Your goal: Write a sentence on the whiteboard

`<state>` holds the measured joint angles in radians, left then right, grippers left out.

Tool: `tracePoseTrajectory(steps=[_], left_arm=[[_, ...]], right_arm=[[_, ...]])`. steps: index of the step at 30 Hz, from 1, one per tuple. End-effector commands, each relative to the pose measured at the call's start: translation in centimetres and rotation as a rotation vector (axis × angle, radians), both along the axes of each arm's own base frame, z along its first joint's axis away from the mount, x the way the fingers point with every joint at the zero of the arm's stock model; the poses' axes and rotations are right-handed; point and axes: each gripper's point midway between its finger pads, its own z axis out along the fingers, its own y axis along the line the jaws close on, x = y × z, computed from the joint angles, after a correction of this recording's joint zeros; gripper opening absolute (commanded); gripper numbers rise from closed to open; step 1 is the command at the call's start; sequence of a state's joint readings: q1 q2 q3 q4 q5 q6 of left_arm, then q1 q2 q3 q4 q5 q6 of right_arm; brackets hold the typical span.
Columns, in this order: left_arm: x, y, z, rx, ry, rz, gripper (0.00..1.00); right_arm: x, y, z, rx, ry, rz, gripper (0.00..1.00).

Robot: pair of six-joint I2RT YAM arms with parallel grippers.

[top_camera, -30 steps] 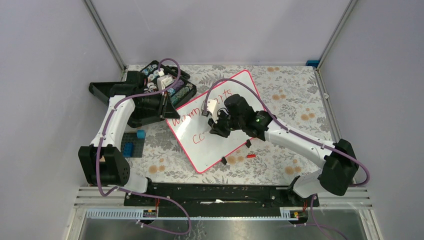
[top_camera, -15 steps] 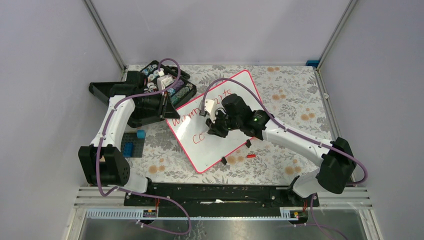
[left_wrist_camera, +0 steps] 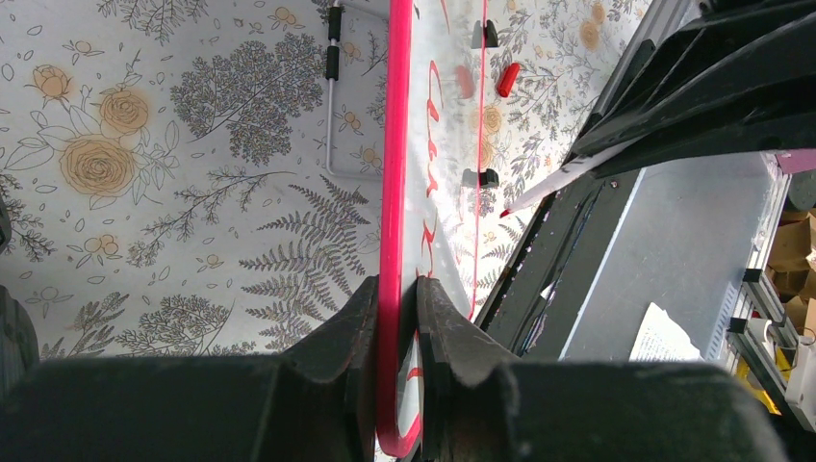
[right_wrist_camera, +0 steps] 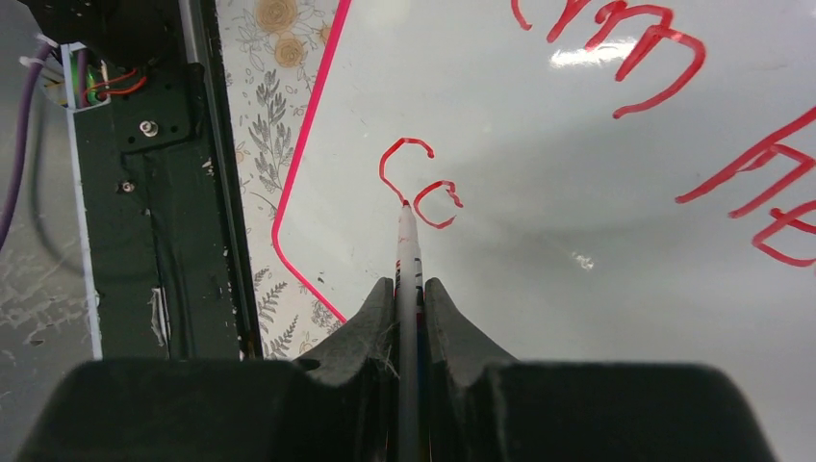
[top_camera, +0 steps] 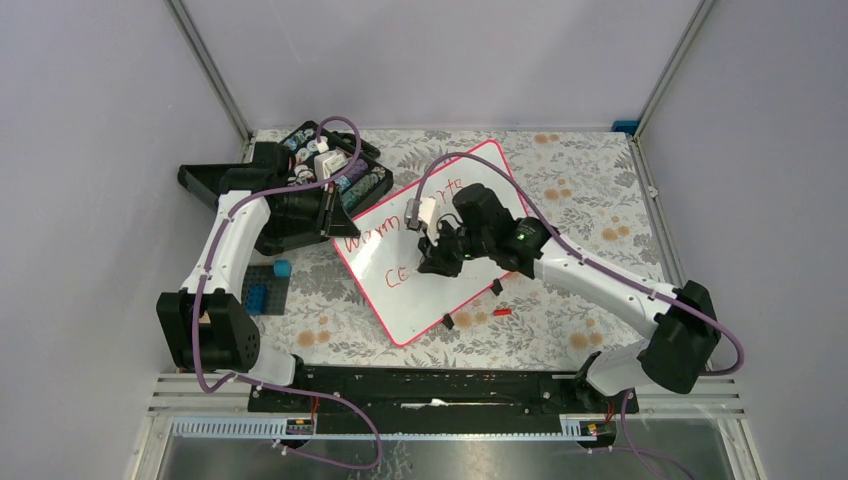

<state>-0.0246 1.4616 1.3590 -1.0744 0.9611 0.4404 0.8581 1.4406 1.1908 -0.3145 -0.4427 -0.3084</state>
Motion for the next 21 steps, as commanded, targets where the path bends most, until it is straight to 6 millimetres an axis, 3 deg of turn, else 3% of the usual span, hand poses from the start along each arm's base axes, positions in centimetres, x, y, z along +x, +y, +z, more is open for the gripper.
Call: tracePoseTrajectory(steps=[1,10,21], left_arm=[[0.6,0.2,-1.3,0.047,-0.032,-0.019,0.00],[0.5,0.3,-1.3,0.049,-0.034,-0.019,0.00],[0.4,0.2,-1.5,0.050,-0.029,-0.020,0.00]], right_arm=[[-0.2,-0.8,2.8,0.077,0.007,0.024,0.00],[1.6,-2.1,2.7,0.099,0.028,-0.024,0.00],[2.2,-1.6,1.7,0.098,0.030,-0.042,0.00]])
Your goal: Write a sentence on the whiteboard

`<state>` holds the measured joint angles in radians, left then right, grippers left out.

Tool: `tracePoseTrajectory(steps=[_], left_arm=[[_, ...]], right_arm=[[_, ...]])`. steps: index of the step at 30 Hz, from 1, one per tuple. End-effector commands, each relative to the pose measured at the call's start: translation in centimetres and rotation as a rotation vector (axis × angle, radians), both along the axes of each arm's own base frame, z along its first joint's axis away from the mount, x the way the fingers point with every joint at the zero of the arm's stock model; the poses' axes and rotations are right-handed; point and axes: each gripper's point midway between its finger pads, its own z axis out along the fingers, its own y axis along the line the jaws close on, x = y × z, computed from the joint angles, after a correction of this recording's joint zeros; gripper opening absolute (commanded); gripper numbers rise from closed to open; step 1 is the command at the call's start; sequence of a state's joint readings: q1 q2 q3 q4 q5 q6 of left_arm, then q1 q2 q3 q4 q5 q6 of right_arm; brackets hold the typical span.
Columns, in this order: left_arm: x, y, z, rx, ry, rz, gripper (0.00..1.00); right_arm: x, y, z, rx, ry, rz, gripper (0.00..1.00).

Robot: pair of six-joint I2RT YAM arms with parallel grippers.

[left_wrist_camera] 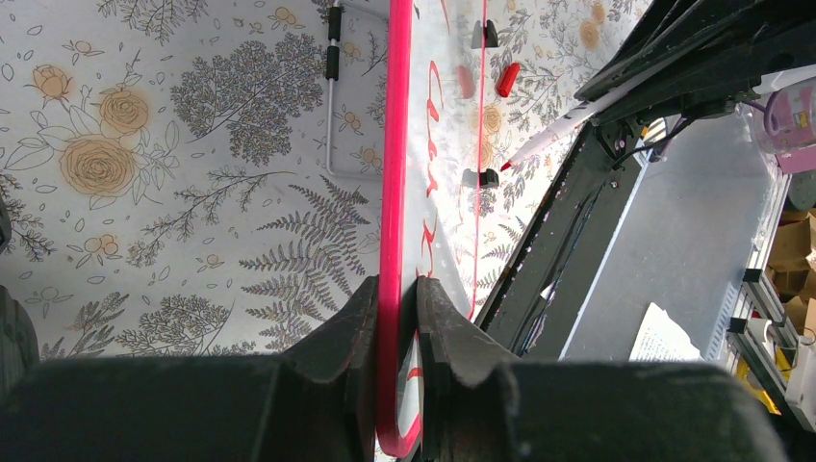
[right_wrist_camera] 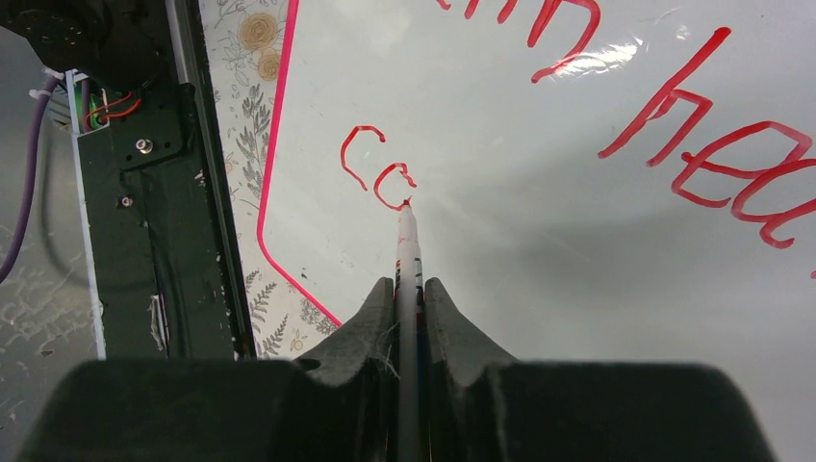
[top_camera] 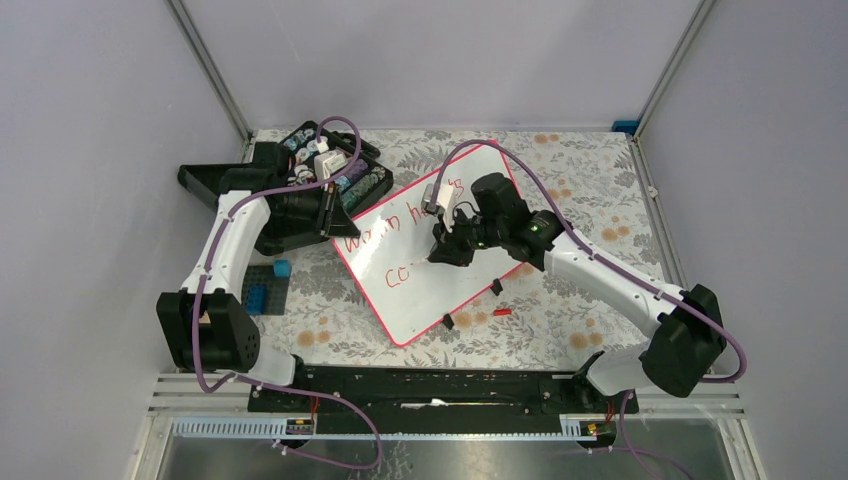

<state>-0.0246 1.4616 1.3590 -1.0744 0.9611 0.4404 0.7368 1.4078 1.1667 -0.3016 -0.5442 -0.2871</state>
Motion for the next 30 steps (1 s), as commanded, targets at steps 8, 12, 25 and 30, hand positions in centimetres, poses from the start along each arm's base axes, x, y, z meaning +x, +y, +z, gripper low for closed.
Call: tracePoseTrajectory(steps=[8,12,25,30], left_arm=[[0.3,0.2,-1.5,0.050,-0.028,-0.020,0.00],[0.4,0.2,-1.5,0.050,-0.030,-0.020,0.00],[0.4,0.2,-1.5,0.050,-0.029,-0.022,0.00],[0.4,0.2,-1.7,0.050,-0.024,-0.022,0.00]], right_arm=[[0.1,1.3,0.0,-0.002,-0.048,0.007,0.00],[0.7,1.1,-0.7,-0.029,-0.061,-0.017,0.00],[1.7,1.5,-1.0,-0.040,-0.074,-0.046,0.00],[1.9,1.6,-1.1,-0.042,-0.073,-0.045,0.00]])
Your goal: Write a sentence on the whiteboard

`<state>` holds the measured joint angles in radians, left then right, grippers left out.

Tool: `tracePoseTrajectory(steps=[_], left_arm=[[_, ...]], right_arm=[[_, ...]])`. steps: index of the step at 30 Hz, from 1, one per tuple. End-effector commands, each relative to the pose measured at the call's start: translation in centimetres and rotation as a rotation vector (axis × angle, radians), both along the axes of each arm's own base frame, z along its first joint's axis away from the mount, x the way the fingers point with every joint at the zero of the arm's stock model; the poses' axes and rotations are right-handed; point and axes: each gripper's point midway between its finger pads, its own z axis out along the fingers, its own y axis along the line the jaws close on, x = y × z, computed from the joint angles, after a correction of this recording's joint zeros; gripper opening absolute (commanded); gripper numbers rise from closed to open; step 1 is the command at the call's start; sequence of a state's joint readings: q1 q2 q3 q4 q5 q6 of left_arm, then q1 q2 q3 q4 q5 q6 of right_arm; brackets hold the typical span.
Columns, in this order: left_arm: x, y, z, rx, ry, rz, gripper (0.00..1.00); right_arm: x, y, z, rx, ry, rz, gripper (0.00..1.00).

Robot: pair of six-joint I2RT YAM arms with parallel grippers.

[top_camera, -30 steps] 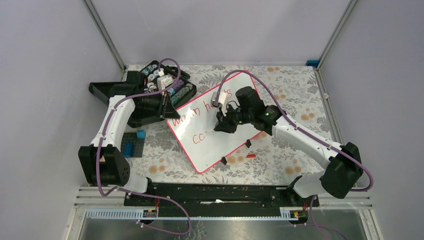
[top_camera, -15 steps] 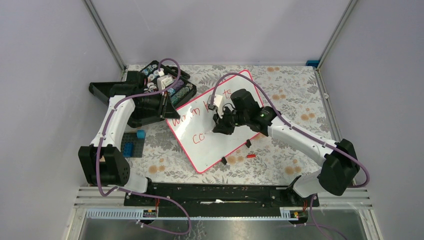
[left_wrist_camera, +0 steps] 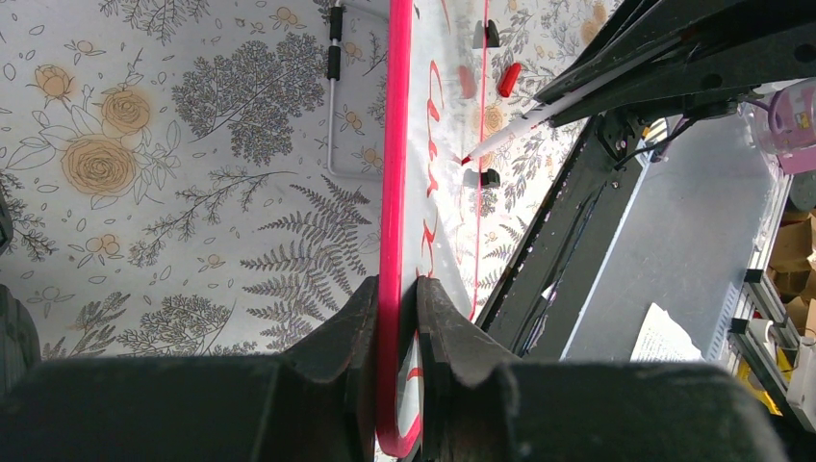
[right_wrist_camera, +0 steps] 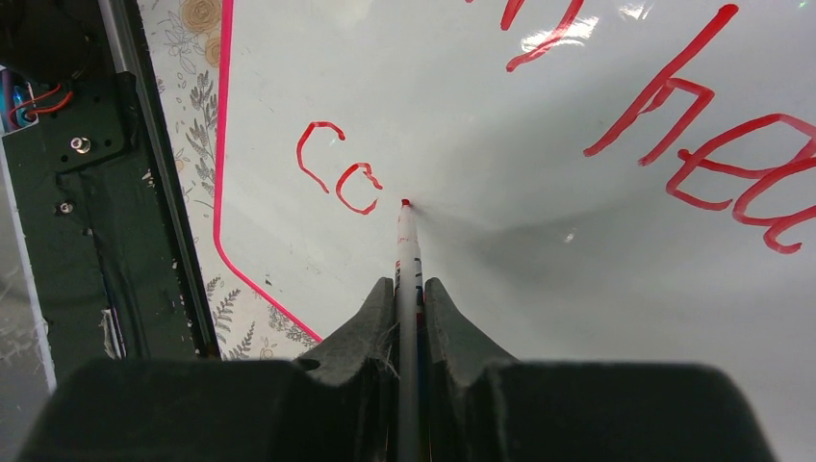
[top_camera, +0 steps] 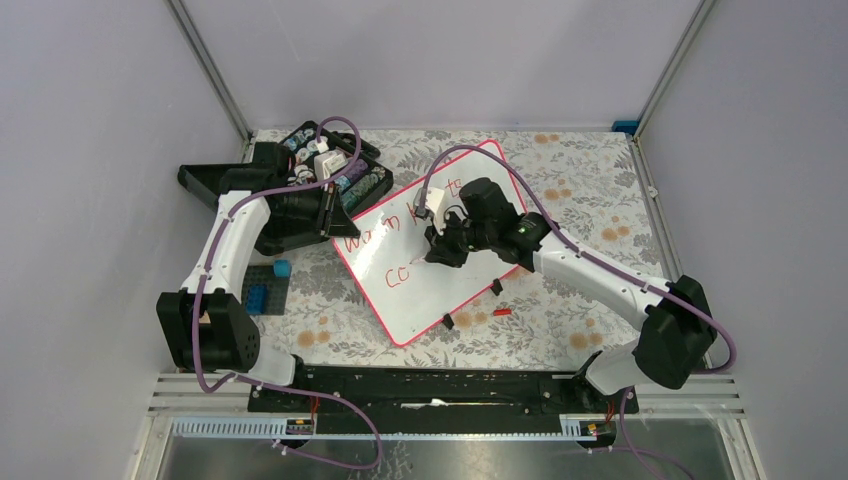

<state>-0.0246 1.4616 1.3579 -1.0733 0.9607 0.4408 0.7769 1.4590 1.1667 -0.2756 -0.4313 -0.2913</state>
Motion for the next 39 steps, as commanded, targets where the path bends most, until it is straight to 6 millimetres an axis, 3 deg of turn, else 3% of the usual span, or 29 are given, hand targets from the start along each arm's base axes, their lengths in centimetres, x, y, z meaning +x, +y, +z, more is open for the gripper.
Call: tracePoseTrajectory(steps=[1,17,24,39], left_arm=[[0.4,0.2,-1.6,0.050,-0.026,-0.022,0.00],[0.5,0.2,-1.7,0.051,-0.023,-0.024,0.00],[0.5,0.2,-1.7,0.050,-0.021,-0.023,0.00],[0.5,0.2,-1.8,0.051,-0.021,-0.025,0.00]], right_arm=[[0.8,1.0,0.8,0.023,-0.041,0.005,0.00],[-0.7,-0.3,-1.4,-0.016,-0.002,0.012,0.00],[-0.7,-0.1,-0.9,-0.009,-0.011,0.016,0.00],[1.8,0.5,1.2,0.010,-0.071,-0.047,0.00]])
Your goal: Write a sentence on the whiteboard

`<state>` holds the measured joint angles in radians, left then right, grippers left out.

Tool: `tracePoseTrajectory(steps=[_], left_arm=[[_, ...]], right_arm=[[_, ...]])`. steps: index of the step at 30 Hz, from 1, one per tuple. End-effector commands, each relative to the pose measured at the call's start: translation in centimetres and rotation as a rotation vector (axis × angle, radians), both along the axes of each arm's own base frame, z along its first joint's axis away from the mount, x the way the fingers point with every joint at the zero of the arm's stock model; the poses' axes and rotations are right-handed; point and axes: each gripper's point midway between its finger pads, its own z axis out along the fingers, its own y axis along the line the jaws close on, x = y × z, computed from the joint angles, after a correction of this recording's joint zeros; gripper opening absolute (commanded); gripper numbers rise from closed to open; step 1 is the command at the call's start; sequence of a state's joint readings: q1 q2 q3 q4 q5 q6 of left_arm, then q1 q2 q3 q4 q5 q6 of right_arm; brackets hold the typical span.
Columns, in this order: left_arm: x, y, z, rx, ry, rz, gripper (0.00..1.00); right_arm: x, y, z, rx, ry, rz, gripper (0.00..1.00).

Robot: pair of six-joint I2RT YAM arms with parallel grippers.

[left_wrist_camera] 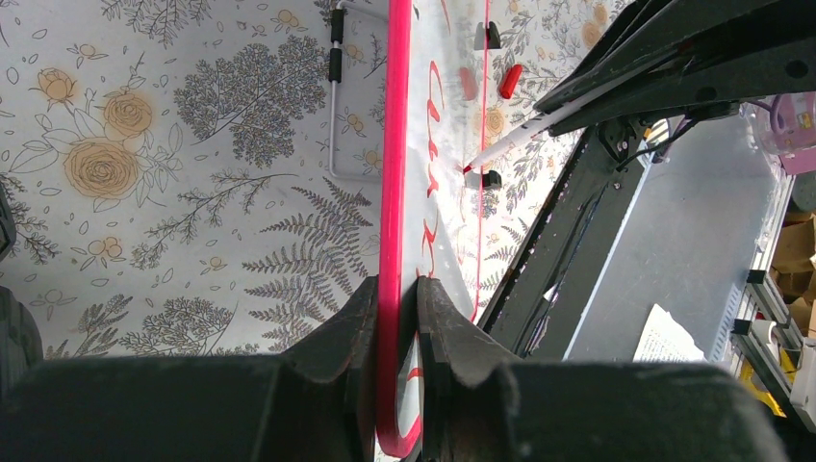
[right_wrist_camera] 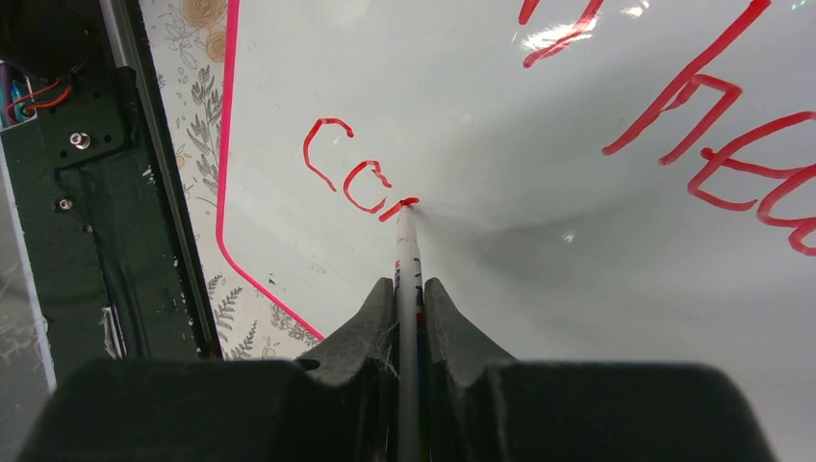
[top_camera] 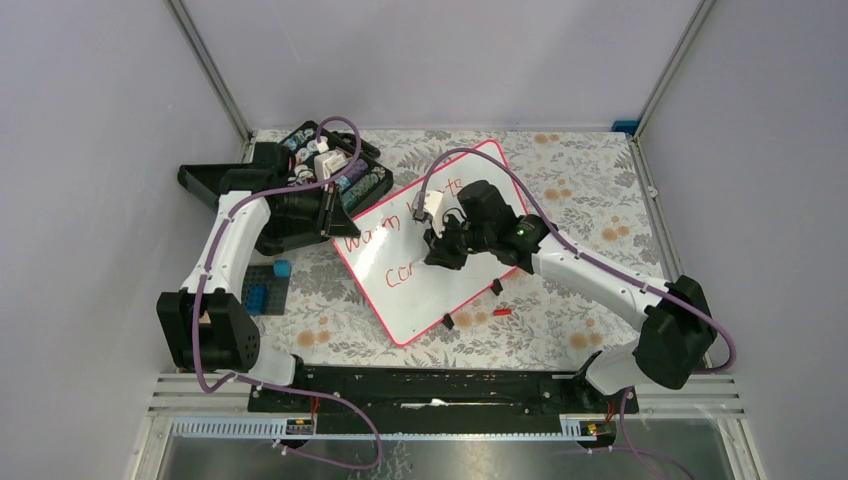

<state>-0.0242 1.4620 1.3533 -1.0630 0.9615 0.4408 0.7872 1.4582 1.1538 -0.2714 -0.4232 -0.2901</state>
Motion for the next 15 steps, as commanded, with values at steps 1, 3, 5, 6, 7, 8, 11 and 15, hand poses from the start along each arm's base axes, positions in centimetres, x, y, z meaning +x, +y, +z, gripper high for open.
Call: tracePoseTrajectory(steps=[1,3,5,6,7,8,11,15], left_arm=[[0.4,0.2,-1.7,0.053,-0.015,-0.024,0.00],[0.4,0.2,-1.8,0.054,-0.015,-0.025,0.00],[0.4,0.2,-1.7,0.054,-0.015,-0.024,0.00],[0.3,0.2,-1.8,0.054,-0.013,-0.025,0.00],[0.3,0.2,-1.8,0.054,-0.014,-0.024,0.00],[0.4,0.2,-1.7,0.054,-0.015,-0.024,0.00],[0.4,0.2,-1.7,0.054,-0.016,-0.024,0.00],[0.4,0.2,-1.7,0.053,-0.014,-0.024,0.00]], right_arm=[[2.3,0.4,1.6,0.016,-0.075,-0.052,0.00],[2.6,0.3,1.7,0.015,-0.080,-0.061,0.00],[2.8,0.1,1.7,0.013,-0.083,-0.071,0.00],[3.0,-0.1,1.8,0.012,-0.085,-0.078,0.00],[3.2,-0.3,1.8,0.013,-0.086,-0.084,0.00],[3.3,-0.4,1.8,0.012,-0.086,-0.087,0.00],[3.3,-0.9,1.7,0.005,-0.085,-0.092,0.00],[3.0,-1.3,1.2,-0.006,-0.080,-0.087,0.00]])
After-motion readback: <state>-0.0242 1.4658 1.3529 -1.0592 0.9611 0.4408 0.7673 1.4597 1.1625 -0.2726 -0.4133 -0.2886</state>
